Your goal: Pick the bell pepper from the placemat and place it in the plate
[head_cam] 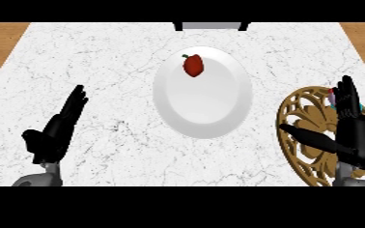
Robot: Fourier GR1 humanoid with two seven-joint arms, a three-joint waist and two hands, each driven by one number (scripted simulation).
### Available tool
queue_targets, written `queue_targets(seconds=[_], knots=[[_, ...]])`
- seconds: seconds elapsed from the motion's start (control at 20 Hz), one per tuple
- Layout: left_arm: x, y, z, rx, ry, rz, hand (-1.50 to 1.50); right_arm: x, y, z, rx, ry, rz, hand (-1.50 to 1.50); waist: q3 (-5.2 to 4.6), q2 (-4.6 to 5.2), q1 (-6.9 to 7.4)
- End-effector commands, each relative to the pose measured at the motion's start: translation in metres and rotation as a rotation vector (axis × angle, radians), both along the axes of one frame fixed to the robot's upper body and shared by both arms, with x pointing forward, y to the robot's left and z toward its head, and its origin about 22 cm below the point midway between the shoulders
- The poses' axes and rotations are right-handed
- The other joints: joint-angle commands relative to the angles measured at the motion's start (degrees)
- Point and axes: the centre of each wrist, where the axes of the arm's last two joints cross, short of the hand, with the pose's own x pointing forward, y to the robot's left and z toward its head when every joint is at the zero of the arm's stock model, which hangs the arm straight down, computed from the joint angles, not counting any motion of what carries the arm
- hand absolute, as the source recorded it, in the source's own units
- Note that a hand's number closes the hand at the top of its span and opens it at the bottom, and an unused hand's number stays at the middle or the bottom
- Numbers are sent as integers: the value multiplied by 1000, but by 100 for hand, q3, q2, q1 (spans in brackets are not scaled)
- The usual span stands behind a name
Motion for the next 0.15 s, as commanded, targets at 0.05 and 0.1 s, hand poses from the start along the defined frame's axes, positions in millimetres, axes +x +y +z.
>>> queue_targets(seconds=[0.05, 0.1], knots=[[1, 0, 2, -14, 6, 5, 0, -17, -40, -25, -21, -6, 2, -150, 0, 3, 9], [-6, 13, -6, 0, -9, 17, 0, -13, -29, -20, -35, -25, -19, -150, -2, 2, 7]])
